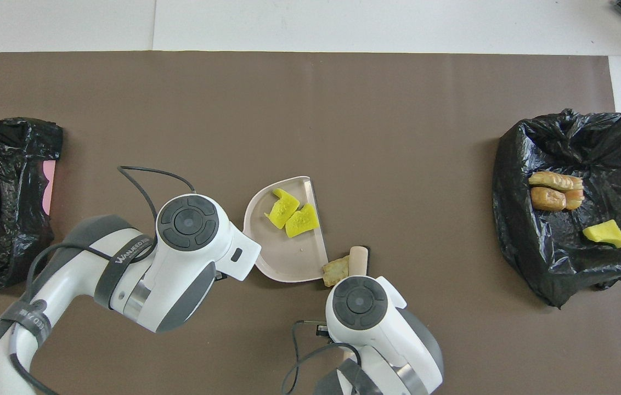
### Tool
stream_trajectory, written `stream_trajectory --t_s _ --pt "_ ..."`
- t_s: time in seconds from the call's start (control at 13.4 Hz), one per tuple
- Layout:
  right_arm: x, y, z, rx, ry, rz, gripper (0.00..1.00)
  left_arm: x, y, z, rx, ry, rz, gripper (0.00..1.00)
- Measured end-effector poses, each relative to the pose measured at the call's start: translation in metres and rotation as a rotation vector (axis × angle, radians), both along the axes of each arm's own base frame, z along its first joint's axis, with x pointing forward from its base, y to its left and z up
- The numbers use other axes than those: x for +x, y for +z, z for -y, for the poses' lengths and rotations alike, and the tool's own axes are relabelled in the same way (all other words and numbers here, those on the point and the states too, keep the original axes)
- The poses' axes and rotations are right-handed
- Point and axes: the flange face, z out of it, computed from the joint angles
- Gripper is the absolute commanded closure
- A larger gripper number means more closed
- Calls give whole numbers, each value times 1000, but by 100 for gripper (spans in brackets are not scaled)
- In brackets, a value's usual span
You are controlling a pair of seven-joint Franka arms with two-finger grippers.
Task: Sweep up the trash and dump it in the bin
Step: 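Sweep the tan chunk into the dustpan with the right gripper's brush, then carry the loaded dustpan with the left gripper and tip it into the bag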
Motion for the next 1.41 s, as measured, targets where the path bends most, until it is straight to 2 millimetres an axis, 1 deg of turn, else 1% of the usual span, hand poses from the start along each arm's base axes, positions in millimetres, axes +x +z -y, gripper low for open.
stream_trajectory --t_s 0.15,0.22,0.37,0.45,0.67,0.74,0.82,0.89,1.04,1.19,1.41 --pt "5 9 -10 32 55 -12 100 -1 -1 -1 4 37 2 100" --pt "7 18 -13 35 76 -24 100 -1 -1 -1 6 65 6 100" --pt "12 37 -12 36 104 -47 100 2 0 -6 5 113 12 100" --pt "16 48 -4 35 107 -60 100 6 1 -12 -1 142 11 100" --pt "28 87 35 40 89 -75 100 19 4 -34 -34 248 4 100" --pt "30 99 46 41 88 -69 100 25 9 -42 -48 295 11 100" --pt "28 107 49 34 93 -62 100 31 17 -49 -60 334 25 100" --pt "24 112 49 28 102 -51 100 38 27 -57 -71 374 42 100" --pt "15 113 43 22 106 -42 100 51 52 -82 -109 458 63 100" --pt "-1 105 29 16 106 -24 100 61 79 -122 -129 549 63 100" --pt "-38 78 -11 -3 90 12 100 68 116 -183 -115 662 40 100"
